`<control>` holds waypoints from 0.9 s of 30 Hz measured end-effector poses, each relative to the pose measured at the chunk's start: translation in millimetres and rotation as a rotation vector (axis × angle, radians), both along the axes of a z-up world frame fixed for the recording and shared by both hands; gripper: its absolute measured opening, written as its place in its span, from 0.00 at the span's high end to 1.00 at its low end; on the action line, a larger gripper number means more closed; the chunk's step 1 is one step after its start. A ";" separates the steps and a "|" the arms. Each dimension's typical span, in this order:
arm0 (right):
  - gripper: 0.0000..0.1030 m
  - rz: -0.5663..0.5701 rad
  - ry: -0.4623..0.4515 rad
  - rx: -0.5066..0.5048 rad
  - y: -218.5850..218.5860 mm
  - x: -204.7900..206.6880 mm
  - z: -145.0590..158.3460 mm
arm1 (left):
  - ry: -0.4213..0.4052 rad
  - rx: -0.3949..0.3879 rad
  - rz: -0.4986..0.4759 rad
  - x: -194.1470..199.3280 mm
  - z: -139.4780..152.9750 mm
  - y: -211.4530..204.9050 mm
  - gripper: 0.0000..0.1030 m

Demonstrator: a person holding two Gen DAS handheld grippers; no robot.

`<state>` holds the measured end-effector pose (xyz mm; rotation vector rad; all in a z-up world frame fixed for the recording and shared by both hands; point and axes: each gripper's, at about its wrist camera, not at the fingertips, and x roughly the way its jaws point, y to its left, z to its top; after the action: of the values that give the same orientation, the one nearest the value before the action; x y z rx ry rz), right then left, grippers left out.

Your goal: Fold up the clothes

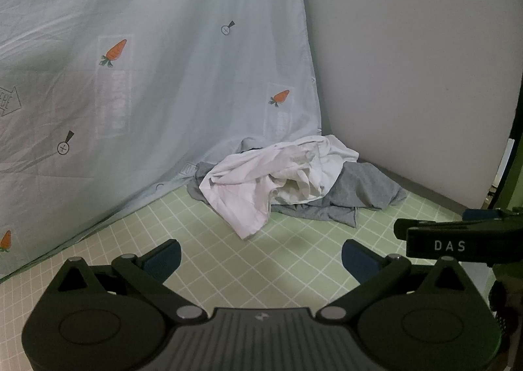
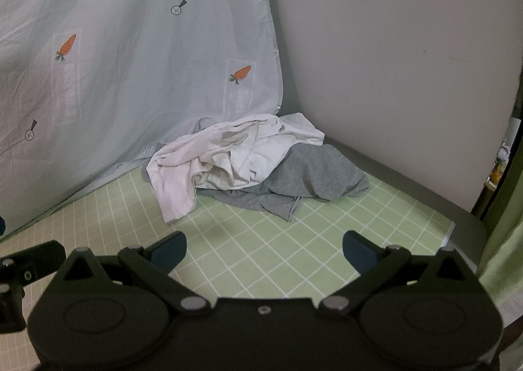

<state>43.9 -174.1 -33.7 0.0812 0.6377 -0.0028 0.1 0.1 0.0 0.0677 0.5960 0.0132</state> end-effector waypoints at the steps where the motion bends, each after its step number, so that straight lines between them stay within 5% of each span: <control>1: 0.00 0.000 0.000 -0.001 0.4 -0.5 0.0 | 0.000 0.000 0.000 0.3 0.1 0.2 0.00; 27: 0.00 0.005 0.010 -0.005 10.0 2.7 -3.6 | 0.007 -0.011 -0.004 1.8 -4.6 4.2 0.00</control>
<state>46.6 -164.2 -37.3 0.0744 0.6481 -0.0004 1.9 4.3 -4.5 0.0579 0.6032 0.0060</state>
